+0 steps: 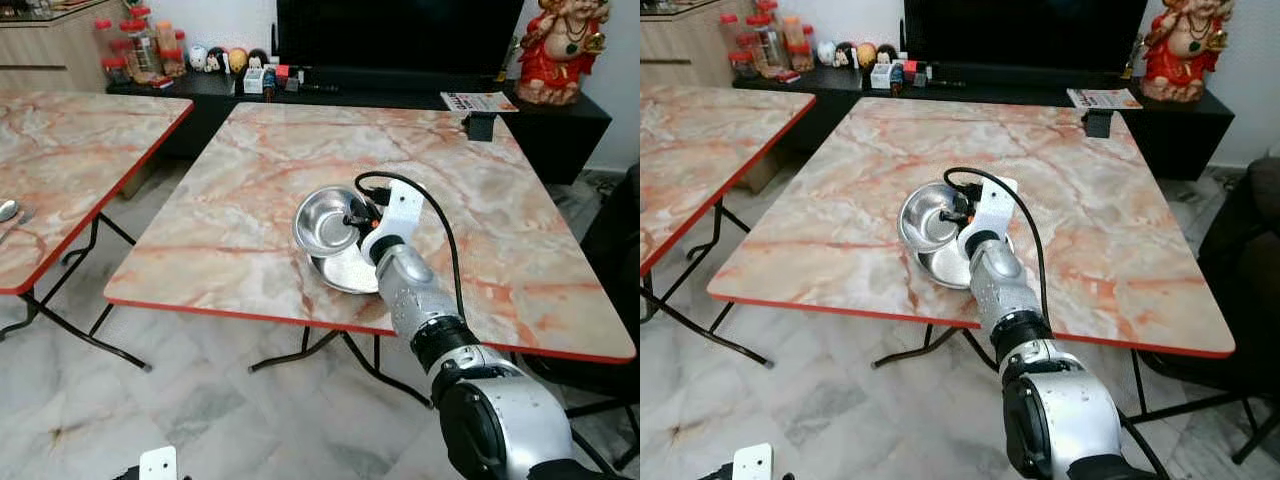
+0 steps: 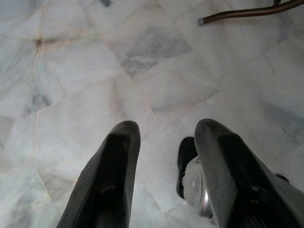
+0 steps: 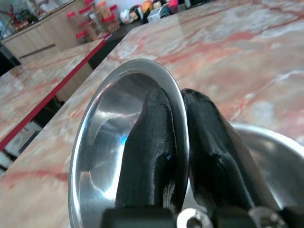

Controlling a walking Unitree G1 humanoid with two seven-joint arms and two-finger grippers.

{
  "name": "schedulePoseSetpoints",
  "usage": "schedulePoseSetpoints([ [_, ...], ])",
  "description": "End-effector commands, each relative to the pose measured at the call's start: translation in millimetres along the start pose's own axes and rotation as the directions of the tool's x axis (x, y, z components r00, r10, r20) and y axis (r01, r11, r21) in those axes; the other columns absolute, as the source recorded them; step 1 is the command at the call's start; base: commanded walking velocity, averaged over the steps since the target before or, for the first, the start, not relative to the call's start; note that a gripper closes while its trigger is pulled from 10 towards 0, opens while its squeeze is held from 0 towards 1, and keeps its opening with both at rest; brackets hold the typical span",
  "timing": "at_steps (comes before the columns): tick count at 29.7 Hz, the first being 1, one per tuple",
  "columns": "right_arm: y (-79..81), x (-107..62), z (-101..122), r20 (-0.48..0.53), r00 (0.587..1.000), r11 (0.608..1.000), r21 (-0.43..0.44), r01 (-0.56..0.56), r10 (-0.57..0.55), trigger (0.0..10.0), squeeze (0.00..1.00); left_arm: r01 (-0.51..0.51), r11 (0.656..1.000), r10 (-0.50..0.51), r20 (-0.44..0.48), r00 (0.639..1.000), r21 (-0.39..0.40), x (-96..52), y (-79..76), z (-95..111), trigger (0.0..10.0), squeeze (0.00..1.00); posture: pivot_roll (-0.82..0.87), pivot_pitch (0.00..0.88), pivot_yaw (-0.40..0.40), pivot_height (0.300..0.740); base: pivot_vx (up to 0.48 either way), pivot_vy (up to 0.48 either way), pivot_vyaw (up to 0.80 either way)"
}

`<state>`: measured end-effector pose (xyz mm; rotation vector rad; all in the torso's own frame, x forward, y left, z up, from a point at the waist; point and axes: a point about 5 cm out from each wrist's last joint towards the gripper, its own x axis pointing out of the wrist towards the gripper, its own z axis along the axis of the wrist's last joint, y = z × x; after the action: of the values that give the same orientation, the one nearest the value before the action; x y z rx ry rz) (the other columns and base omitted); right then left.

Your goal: Setting the table

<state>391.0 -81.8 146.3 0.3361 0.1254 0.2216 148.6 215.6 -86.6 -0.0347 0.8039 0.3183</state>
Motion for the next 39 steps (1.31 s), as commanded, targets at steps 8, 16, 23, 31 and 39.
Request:
schedulePoseSetpoints([
  [8, -3.5, 0.2, 9.7, 0.05, 0.999, 1.0, 0.006, 0.005, -0.005, 10.0, 0.0, -0.008, 1.0, 0.008, 0.012, 1.0, -0.014, 0.5, 0.7, 2.1, 10.0, 0.0, 0.02, 0.0, -0.008, 0.732, 0.273, 0.0, 0.0],
  [16, -4.9, -1.1, 7.1, 0.05, 0.999, 1.0, 0.012, 0.006, -0.006, 10.0, 0.0, -0.006, 1.0, 0.006, 0.014, 1.0, -0.014, 0.4, 0.7, 2.3, 10.0, 0.0, 0.02, 0.0, -0.006, 0.732, 0.285, 0.0, 0.0],
  [23, -7.1, -2.6, 4.3, 0.047, 0.999, 1.0, 0.015, 0.011, -0.012, 10.0, 0.0, -0.007, 1.0, 0.007, 0.015, 1.0, -0.013, 0.1, 1.2, 1.8, 10.0, 0.0, 0.02, 0.0, -0.006, 0.732, 0.295, 0.0, 0.0],
  [31, -6.4, -4.8, 1.9, 0.05, 0.999, 1.0, 0.023, 0.002, -0.003, 10.0, 0.0, -0.008, 1.0, 0.008, 0.027, 1.0, -0.021, -0.2, 1.5, 2.5, 10.0, 0.0, 0.02, 0.0, -0.005, 0.732, 0.223, 0.0, 0.0],
  [39, -13.8, -14.6, -5.6, 0.027, 1.0, 0.998, 0.059, 0.003, -0.005, 10.0, 0.0, -0.008, 1.0, 0.009, 0.027, 1.0, -0.021, -0.9, 3.1, 1.0, 10.0, 0.0, 0.01, 0.0, -0.002, 0.732, 0.0, 0.0, 0.0],
])
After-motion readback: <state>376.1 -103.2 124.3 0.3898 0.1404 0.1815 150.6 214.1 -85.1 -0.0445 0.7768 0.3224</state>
